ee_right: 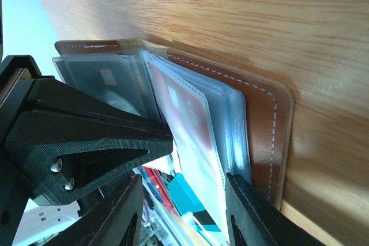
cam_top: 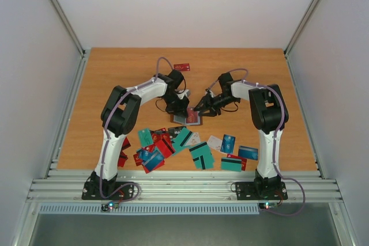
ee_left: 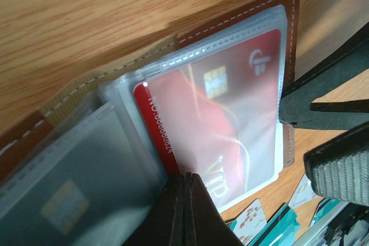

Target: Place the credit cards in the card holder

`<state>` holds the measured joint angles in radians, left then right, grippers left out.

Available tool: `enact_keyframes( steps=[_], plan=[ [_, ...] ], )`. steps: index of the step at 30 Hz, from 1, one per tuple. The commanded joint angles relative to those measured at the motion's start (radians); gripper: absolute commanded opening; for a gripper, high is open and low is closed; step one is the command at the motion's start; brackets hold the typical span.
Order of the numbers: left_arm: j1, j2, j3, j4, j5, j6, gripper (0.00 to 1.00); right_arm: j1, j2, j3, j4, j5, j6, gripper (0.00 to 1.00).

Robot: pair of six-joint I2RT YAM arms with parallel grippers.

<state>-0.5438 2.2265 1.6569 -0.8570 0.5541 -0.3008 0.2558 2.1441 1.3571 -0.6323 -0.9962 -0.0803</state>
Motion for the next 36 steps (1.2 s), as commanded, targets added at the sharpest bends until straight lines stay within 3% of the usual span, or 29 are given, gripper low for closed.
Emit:
enact_keyframes(
  steps=[1,20,36],
  plan=[
    [0.005,0.040,0.009,-0.020,-0.014,0.024,0.00,0.007,-0.003,0.008,-0.038,0.056,-0.035,0.41],
    [0.012,0.045,0.017,-0.020,0.005,0.039,0.00,0.057,0.009,0.039,-0.054,0.059,-0.045,0.41],
    [0.013,0.029,-0.024,0.000,0.012,0.035,0.00,0.076,-0.049,0.066,-0.123,0.176,-0.037,0.22]
  ],
)
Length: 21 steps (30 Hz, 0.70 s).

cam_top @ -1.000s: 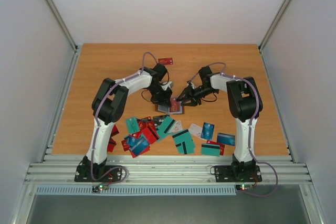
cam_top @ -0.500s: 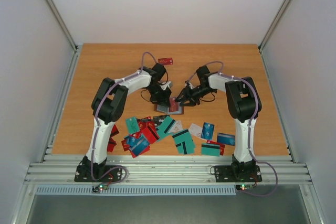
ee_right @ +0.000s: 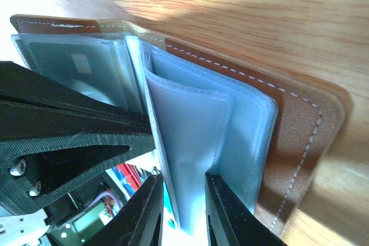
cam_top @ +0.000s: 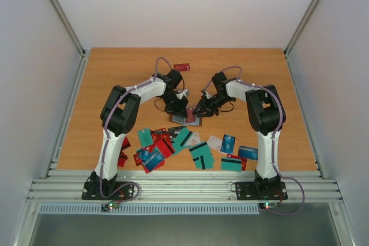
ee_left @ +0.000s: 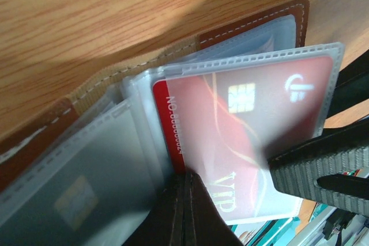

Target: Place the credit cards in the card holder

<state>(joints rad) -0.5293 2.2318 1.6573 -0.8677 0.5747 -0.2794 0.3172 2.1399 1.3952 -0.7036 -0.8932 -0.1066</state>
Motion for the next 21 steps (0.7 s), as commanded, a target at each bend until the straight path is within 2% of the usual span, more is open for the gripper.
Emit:
enact_keyframes(
  steps=[1,8,18,21],
  plan=[
    [-0.001,0.023,-0.027,0.013,-0.009,0.013,0.00,0.014,-0.050,0.032,-0.058,0.080,-0.012,0.22],
    [-0.001,0.013,-0.033,0.024,-0.013,0.008,0.00,0.030,-0.062,0.066,-0.099,0.116,-0.016,0.22],
    [-0.001,0.014,-0.037,0.031,-0.007,0.000,0.00,0.046,-0.041,0.082,-0.091,0.082,-0.008,0.21],
    [-0.001,0.008,-0.038,0.037,-0.006,-0.004,0.00,0.046,-0.027,0.072,-0.079,0.073,0.001,0.19]
  ],
)
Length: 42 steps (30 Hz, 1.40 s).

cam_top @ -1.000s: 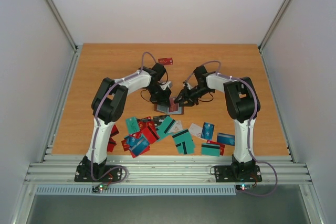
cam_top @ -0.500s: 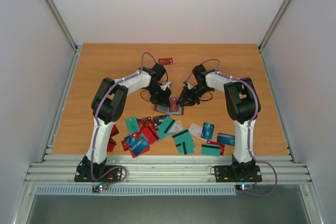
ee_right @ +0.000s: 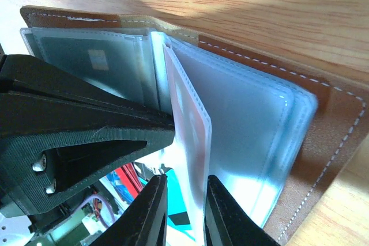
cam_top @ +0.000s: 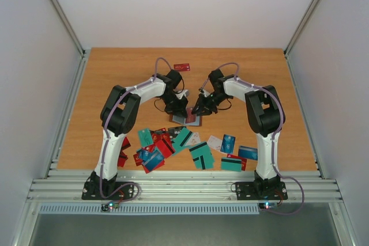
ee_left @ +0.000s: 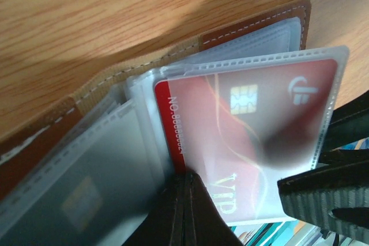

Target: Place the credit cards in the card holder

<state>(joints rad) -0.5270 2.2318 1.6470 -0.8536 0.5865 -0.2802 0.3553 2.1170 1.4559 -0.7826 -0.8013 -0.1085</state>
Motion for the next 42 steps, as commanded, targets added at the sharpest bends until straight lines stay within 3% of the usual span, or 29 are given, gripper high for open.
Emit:
enact_keyframes(
  steps=[1,11,18,29,42],
  plan=[
    [-0.004,0.005,-0.031,0.027,-0.017,-0.007,0.00,0.009,0.004,0.011,0.000,-0.021,0.006,0.17],
    [-0.004,-0.042,-0.040,0.056,0.003,-0.051,0.00,0.013,0.024,0.030,0.002,-0.037,0.046,0.11],
    [-0.004,-0.053,-0.007,0.060,0.004,-0.087,0.01,0.014,0.028,0.036,-0.004,-0.050,0.053,0.01],
    [0.001,-0.119,0.015,0.060,-0.036,-0.125,0.18,0.009,0.021,0.096,-0.177,0.050,-0.033,0.01],
    [0.081,-0.214,0.016,0.000,-0.114,-0.090,0.26,-0.024,-0.003,0.172,-0.358,0.226,-0.117,0.01]
  ],
)
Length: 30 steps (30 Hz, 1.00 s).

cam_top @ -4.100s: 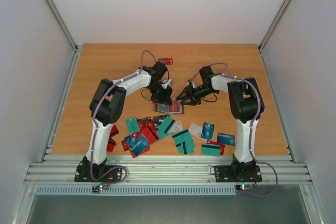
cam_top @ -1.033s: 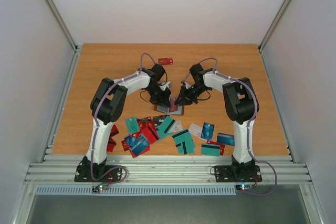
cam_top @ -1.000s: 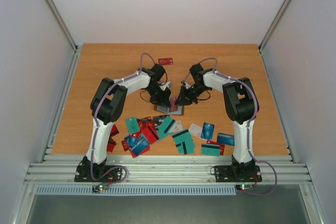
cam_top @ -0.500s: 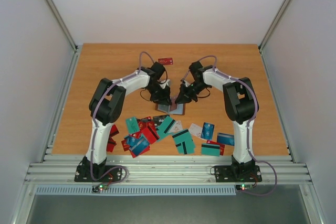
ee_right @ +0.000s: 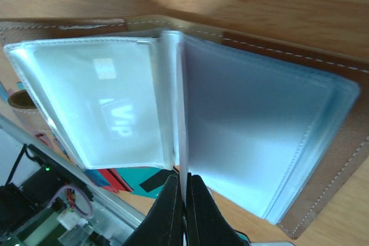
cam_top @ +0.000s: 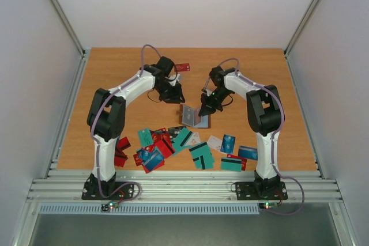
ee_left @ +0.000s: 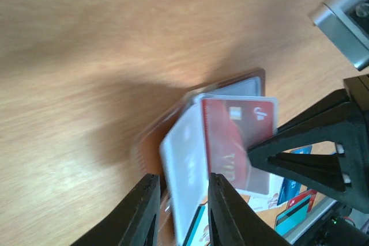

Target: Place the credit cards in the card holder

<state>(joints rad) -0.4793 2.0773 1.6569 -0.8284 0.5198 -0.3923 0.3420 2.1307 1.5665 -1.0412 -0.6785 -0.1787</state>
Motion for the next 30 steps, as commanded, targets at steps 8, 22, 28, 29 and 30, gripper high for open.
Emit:
enact_keyframes(
  steps=[8,22,28,29,30],
  plan=[
    [0.047,-0.021,-0.042,-0.023,-0.054,0.072,0.24,-0.010,0.005,0.165,-0.215,0.210,-0.058,0.04],
    [0.041,0.061,-0.053,0.033,0.039,0.068,0.21,0.011,0.087,0.272,-0.306,0.270,-0.032,0.12],
    [0.040,0.057,-0.074,0.050,0.049,0.068,0.20,0.039,0.121,0.318,-0.311,0.184,-0.018,0.19],
    [0.041,0.056,-0.075,0.048,0.052,0.069,0.20,0.043,0.123,0.322,-0.307,0.169,-0.013,0.20],
    [0.041,0.056,-0.077,0.046,0.053,0.070,0.20,0.047,0.124,0.323,-0.304,0.155,-0.007,0.21]
  ],
)
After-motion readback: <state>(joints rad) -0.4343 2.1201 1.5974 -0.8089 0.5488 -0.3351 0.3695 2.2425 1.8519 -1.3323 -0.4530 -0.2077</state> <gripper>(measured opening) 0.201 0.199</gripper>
